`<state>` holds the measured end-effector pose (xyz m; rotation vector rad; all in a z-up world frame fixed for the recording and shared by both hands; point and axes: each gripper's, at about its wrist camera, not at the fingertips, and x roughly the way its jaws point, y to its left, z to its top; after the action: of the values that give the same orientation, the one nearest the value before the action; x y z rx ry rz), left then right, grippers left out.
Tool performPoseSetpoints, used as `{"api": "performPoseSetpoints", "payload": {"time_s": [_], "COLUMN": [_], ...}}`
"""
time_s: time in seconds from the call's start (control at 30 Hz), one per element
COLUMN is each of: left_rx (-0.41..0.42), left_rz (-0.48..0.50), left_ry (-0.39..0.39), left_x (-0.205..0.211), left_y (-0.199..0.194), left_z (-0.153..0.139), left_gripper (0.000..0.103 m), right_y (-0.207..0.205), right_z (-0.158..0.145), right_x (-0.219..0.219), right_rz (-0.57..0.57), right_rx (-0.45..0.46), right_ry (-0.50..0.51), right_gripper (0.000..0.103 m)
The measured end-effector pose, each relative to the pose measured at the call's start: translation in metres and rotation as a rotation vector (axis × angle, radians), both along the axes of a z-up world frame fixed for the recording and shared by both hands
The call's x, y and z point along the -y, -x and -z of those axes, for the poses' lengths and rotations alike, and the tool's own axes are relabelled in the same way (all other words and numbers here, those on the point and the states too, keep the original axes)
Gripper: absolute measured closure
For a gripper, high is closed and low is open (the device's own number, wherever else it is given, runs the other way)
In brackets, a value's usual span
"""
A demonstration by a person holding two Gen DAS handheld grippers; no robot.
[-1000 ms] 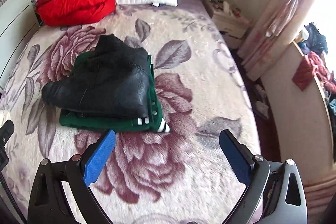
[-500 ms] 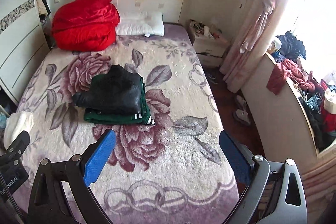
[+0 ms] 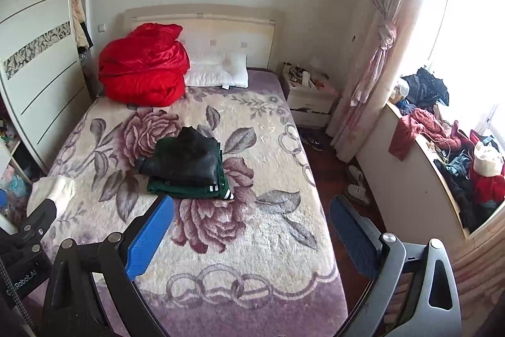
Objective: Fold large clothes
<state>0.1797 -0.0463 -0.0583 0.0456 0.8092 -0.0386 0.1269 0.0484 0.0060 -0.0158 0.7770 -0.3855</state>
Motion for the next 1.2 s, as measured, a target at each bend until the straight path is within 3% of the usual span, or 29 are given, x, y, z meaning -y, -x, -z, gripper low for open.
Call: {"api": "performPoseSetpoints", "payload": {"time_s": [0.23,0.57,1.2], "left_rx": [0.055,0.108,0.157], "left_rz": [0.006,0.01,0.008], "left_ry": [0.004,0.003,0.001], "left_x": [0.001,0.004,0.003], "left_y": [0.019,0.035,0.043], "left_z": [-0.019,-0.032,-0.047], "left_gripper": [0.001,0.001,0.0], "right_y": [0.029,0.041,0.03], "right_z": [-0.024,-0.037,-0.054], "right_x": [-0.004,-0.002,-0.003], "right_rz": [0.008,-0.004,-0.041], "right_rx": [0.036,0.055,0.083], "right_ry": [-0.005,-0.009,-0.018], "right_gripper": [0.003,0.002,0.0]}}
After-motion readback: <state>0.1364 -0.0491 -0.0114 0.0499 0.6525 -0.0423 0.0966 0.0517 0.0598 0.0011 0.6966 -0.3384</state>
